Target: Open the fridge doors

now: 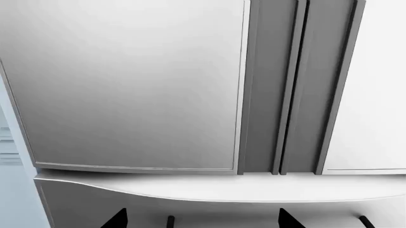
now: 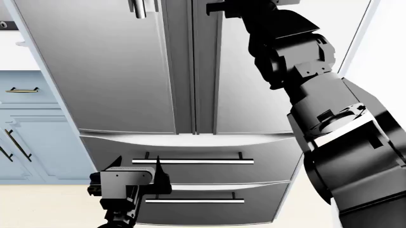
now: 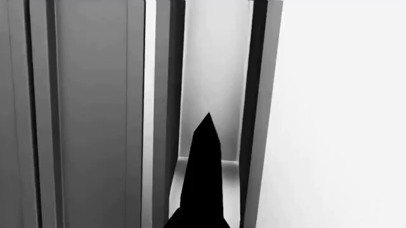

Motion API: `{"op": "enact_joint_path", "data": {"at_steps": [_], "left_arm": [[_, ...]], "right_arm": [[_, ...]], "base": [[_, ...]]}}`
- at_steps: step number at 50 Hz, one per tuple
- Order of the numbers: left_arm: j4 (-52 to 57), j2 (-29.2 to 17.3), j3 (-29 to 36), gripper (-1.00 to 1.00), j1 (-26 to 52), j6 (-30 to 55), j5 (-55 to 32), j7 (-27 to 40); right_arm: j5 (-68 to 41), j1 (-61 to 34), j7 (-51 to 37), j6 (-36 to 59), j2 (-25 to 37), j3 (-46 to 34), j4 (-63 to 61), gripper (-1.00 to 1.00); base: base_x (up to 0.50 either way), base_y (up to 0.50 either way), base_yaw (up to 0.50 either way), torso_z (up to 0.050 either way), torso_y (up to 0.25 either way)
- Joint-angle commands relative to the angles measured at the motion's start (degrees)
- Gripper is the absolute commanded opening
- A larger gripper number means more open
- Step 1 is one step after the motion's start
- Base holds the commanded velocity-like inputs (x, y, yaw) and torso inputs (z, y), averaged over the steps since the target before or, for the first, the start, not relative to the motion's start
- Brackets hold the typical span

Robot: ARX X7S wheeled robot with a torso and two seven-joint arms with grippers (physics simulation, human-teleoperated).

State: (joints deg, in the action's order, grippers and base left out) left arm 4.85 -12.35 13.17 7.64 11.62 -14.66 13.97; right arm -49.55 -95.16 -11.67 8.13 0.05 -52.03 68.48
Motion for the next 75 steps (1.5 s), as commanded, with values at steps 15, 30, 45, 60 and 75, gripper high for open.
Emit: {"op": "enact_joint_path", "data": {"at_steps": [15, 30, 45, 60, 75], "left_arm": [[-1.6, -0.2, 0.6, 1.0, 0.2, -1.2, -0.7, -0.1], [-2.3, -0.3, 0.9, 1.0, 0.2, -2.0, -1.0, 0.0], [-3.7, -0.2, 1.7, 1.0, 0.7, -2.4, -1.1, -0.1], [-3.6, -0.5, 2.2, 1.0, 0.9, -2.1, -1.2, 0.2], [-3.8, -0.4, 2.9, 1.0, 1.2, -1.9, -1.6, 0.3]], "right_arm": [[-10.0, 7.8, -20.1, 7.9, 21.1, -4.0, -42.3, -1.0], [-18.5, 8.3, -31.7, 14.3, 35.1, 0.6, -69.8, -1.0], [-27.5, 8.5, -33.6, 17.1, 47.3, 5.9, -81.7, -1.0], [-36.2, 9.6, -36.5, 15.6, 57.6, 12.1, -89.6, -1.0], [-44.4, 22.4, -34.4, 5.9, 71.6, 16.8, -93.9, -1.0]], "base": [[0.0, 0.0, 0.0, 0.0, 0.001], [0.0, 0.0, 0.0, 0.0, 0.002], [0.0, 0.0, 0.0, 0.001, 0.005], [0.0, 0.0, 0.0, 0.001, 0.007], [0.0, 0.0, 0.0, 0.001, 0.006]]}}
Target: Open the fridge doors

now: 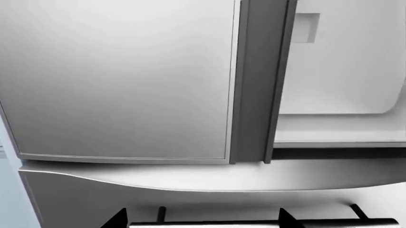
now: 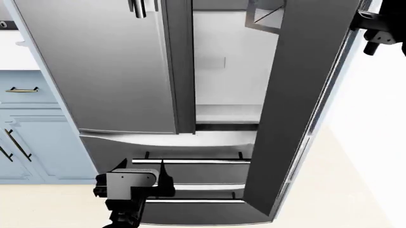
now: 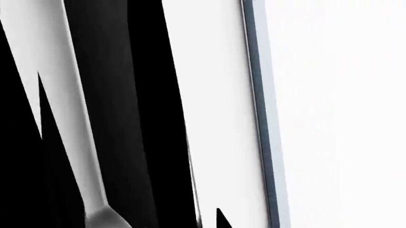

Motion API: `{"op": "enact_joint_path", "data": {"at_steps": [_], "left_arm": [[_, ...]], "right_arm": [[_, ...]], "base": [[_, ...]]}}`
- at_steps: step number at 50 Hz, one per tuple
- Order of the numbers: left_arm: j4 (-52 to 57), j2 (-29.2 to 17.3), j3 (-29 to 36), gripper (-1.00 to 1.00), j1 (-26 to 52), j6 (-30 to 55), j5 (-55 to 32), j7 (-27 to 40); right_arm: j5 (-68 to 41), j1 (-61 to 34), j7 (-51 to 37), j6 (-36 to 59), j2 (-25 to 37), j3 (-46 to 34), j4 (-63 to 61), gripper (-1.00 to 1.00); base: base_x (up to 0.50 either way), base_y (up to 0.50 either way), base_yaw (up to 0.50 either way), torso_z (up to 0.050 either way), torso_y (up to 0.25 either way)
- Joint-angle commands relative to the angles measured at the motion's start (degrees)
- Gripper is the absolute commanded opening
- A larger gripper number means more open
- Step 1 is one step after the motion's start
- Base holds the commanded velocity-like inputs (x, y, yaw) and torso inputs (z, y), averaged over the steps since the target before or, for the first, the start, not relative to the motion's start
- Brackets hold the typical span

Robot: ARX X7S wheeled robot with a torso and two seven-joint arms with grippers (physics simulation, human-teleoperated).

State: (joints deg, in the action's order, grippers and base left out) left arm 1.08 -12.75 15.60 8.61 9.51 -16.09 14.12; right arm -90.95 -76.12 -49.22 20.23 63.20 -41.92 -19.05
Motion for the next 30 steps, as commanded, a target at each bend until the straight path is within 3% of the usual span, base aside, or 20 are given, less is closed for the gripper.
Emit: {"op": "enact_joint_path", "data": {"at_steps": [1, 15, 16, 22, 27, 30], "left_arm": [[0.0, 0.0, 0.5, 1.0, 0.3, 0.3, -0.2, 0.2], [0.0, -0.3, 0.9, 1.0, 0.4, 0.5, -0.5, 0.3], [0.0, -0.2, 0.9, 1.0, 0.5, 0.4, -0.5, 0.4], [-0.2, -0.3, 1.0, 1.0, 0.4, 0.0, -0.6, 0.4], [-0.1, -0.2, 1.3, 1.0, 0.9, 0.6, -0.8, 0.4], [-0.2, -0.2, 1.4, 1.0, 1.0, 0.7, -0.8, 0.5]], "right_arm": [[-3.4, 3.3, 3.4, -6.2, 9.0, 6.9, -6.3, -1.0], [-7.2, 8.0, 6.3, -10.9, 13.8, 8.0, -6.1, -1.0], [-6.5, 9.5, 6.3, -12.1, 13.8, 7.6, -6.5, 1.0], [-7.1, 13.8, 7.2, -18.2, 18.2, 7.9, -9.3, 1.0], [-6.0, 22.6, 7.4, -34.2, 25.3, 4.2, -13.1, 1.0], [-5.0, 24.5, 6.7, -38.3, 26.8, 2.5, -13.9, 1.0]], "base": [[0.0, 0.0, 0.0, 0.0, 0.01], [-0.01, 0.0, 0.0, 0.0, 0.006], [0.0, 0.0, 0.0, 0.0, 0.0], [0.0, 0.0, 0.0, 0.0, 0.0], [0.0, 0.0, 0.0, 0.0, 0.0], [0.0, 0.0, 0.0, 0.0, 0.0]]}}
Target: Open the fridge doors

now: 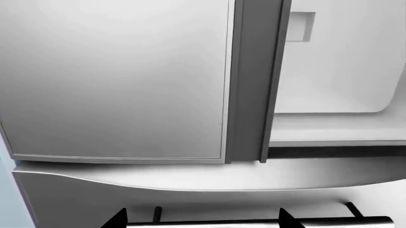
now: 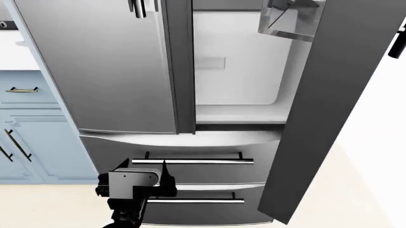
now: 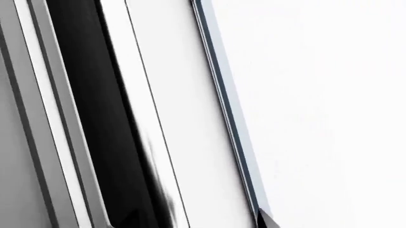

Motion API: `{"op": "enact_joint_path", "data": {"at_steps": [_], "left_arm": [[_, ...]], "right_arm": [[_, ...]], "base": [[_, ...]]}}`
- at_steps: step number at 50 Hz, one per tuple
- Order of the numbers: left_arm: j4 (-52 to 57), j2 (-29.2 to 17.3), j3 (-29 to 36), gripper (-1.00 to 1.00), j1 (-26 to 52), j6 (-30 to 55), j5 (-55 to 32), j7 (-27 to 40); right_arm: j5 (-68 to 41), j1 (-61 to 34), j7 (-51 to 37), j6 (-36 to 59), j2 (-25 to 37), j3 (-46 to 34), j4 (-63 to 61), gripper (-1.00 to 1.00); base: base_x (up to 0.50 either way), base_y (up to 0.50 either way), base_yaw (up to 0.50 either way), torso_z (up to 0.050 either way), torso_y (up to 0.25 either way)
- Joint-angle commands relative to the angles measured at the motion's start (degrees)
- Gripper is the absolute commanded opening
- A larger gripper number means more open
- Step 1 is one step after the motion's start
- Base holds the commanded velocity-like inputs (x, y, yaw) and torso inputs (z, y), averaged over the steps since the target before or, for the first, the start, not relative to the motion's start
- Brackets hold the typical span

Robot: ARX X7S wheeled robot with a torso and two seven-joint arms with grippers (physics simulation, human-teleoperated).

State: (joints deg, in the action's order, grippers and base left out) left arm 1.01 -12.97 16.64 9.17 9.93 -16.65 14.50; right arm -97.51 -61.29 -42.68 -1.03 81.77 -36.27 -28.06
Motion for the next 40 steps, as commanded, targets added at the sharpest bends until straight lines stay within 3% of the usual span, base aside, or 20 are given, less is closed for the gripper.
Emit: {"op": "enact_joint_path", "data": {"at_steps": [1, 12, 27, 40], "left_arm": [[-0.1, 0.0, 0.4, 1.0, 0.4, 0.2, -0.2, 0.1], [0.8, -0.4, 0.6, 1.0, 0.1, 0.5, -0.3, 0.6], [0.8, -0.8, 0.9, 1.0, -0.2, -0.1, -0.6, 0.7], [0.1, -0.5, 1.3, 1.0, 0.6, 0.0, -0.7, 0.9]], "right_arm": [[2.5, 10.0, -0.5, -17.0, 8.2, -3.5, -5.2, 1.0], [13.2, 13.1, -4.3, -27.1, 8.2, -6.2, -15.2, 1.0], [20.6, 13.1, -6.4, -29.9, 8.2, -5.7, -21.3, 1.0], [27.4, 12.7, -7.8, -22.8, 8.2, -4.8, -24.2, 1.0]], "base": [[0.0, 0.0, 0.0, 0.0, 0.0], [0.0, 0.0, 0.0, 0.0, 0.0], [0.0, 0.0, 0.0, 0.0, 0.0], [0.0, 0.0, 0.0, 0.0, 0.0]]}}
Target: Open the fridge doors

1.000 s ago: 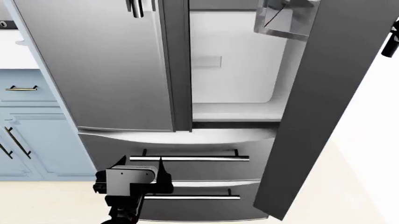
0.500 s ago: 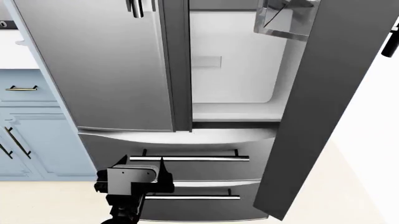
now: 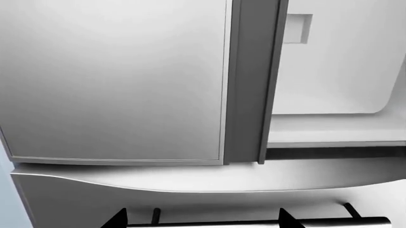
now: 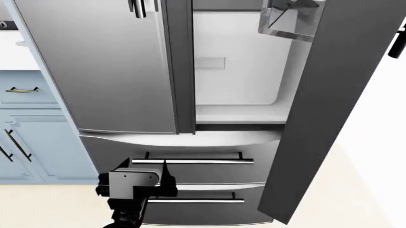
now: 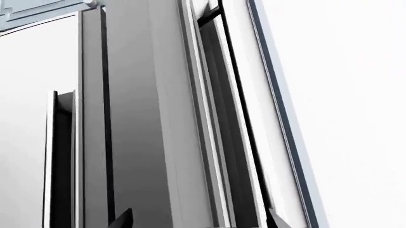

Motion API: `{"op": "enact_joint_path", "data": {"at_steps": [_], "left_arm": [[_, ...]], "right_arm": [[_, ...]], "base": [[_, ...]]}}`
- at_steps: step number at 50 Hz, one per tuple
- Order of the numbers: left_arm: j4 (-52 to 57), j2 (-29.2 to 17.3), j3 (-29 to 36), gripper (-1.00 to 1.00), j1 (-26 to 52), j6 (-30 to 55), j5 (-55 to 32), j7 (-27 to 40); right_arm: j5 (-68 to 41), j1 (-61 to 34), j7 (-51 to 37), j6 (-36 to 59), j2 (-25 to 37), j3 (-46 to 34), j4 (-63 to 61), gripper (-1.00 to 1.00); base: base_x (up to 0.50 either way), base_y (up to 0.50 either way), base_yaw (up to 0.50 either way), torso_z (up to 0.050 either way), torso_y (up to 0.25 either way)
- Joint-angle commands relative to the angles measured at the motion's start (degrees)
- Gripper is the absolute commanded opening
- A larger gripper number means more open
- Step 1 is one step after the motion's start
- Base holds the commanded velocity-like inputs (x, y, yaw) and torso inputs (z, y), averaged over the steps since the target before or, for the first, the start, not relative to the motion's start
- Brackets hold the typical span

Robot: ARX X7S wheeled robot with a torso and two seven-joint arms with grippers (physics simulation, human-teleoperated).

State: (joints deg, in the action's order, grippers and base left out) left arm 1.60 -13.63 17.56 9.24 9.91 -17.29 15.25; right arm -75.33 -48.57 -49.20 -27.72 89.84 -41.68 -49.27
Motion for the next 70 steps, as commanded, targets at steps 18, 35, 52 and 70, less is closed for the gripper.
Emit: {"op": "enact_joint_path", "data": {"at_steps": [18, 35, 52, 70], "left_arm": [[-1.0, -0.2, 0.3, 1.0, 0.2, -0.9, -0.6, 0.2], [-0.9, -0.6, 0.3, 1.0, -0.2, -1.4, -1.1, 0.4], [-1.3, -0.8, 0.6, 1.0, 0.0, -1.6, -1.5, 0.4], [-2.0, -0.8, 0.6, 1.0, 0.3, -1.9, -1.8, 0.9]], "right_arm": [[1.7, -8.5, 1.5, 27.9, -6.4, 6.2, -10.3, 1.0], [-7.1, -40.4, 0.3, 40.7, -17.4, -14.4, -10.7, 1.0], [-12.6, -51.7, -7.1, 45.8, -26.7, -28.2, -9.4, 1.0], [-7.6, -41.2, -4.7, 43.6, -39.0, -33.7, 1.0, 1.0]], "base": [[0.0, 0.0, 0.0, 0.0, 0.0], [0.0, 0.0, 0.0, 0.0, 0.0], [0.0, 0.0, 0.0, 0.0, 0.0], [0.0, 0.0, 0.0, 0.0, 0.0]]}}
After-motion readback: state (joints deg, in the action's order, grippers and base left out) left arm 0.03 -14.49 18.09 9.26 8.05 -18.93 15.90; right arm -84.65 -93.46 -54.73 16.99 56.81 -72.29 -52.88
